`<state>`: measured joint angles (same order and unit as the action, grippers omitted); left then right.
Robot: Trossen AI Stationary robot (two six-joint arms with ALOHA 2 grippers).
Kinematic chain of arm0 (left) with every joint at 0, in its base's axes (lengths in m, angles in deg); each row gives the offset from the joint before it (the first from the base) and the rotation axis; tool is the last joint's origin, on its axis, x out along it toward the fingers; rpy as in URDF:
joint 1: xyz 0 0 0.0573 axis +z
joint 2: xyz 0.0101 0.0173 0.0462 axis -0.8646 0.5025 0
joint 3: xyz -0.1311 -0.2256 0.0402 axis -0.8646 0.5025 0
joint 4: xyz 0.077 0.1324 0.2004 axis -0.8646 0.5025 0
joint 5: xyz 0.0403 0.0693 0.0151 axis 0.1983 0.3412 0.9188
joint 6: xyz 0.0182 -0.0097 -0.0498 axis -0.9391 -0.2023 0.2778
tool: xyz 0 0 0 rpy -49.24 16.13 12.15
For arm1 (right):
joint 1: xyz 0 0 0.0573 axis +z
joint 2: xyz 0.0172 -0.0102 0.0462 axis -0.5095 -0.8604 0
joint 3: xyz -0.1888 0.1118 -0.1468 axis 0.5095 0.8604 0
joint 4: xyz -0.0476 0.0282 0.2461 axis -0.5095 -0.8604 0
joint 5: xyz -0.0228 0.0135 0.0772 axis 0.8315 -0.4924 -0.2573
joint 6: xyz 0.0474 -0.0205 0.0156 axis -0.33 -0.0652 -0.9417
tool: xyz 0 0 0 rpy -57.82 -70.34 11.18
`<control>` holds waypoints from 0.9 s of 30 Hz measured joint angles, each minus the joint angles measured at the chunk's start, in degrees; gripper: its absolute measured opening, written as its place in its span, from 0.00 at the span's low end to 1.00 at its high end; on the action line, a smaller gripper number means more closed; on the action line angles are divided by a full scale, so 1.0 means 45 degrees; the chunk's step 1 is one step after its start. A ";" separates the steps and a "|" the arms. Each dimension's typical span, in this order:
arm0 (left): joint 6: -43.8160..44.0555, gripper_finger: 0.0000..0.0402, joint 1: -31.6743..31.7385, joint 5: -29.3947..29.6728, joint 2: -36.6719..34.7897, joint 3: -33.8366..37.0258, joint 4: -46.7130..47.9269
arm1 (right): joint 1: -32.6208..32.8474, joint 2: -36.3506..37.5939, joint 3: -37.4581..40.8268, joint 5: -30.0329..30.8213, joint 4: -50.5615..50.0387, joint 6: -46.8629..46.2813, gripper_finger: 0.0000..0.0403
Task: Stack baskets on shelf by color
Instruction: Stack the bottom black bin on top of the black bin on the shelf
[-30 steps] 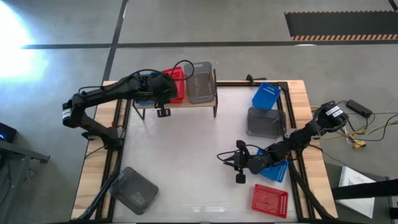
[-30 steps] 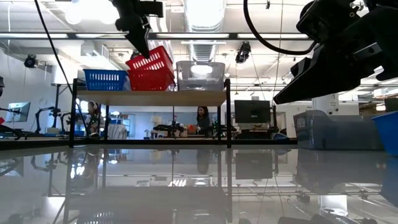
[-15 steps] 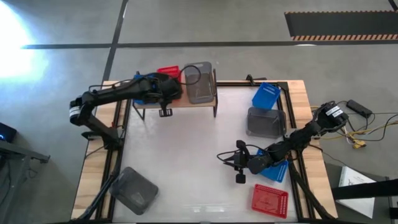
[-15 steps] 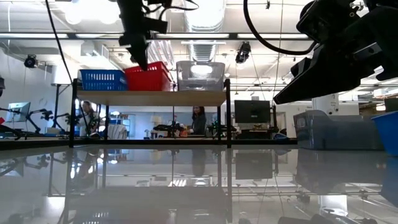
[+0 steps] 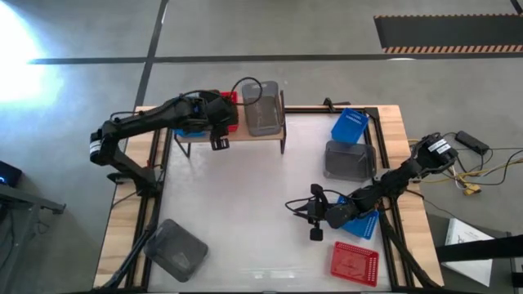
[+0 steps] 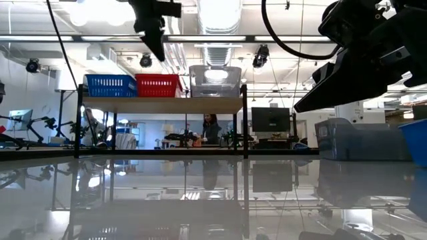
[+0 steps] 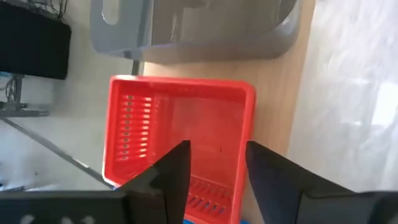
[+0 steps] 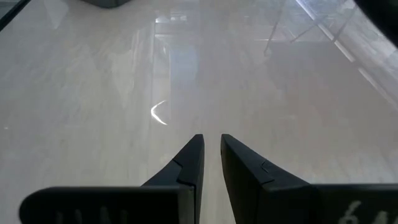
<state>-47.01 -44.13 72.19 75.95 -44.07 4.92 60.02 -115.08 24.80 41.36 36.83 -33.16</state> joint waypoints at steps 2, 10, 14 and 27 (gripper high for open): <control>0.0629 0.36 -0.0209 -0.0059 -0.0110 -0.0172 0.0014 | 0.0000 0.0000 0.0000 0.0004 0.0005 -0.0005 0.12; 0.4351 0.30 -0.2365 -0.0056 -0.0634 -0.0139 0.0597 | 0.0000 0.0000 0.0003 0.0024 0.0005 -0.0032 0.12; 0.6346 0.24 -0.4338 0.0007 -0.0605 0.0352 0.0623 | 0.0000 0.0000 0.0005 0.0019 0.0000 -0.0125 0.12; 1.4418 0.09 -1.1193 -0.0394 0.0528 0.1896 0.0828 | -0.0005 0.0000 0.0024 -0.0026 0.0110 -0.0099 0.12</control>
<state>17.87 -94.50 70.41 78.32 -35.53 8.65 60.00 -115.08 24.91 41.25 37.32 -33.60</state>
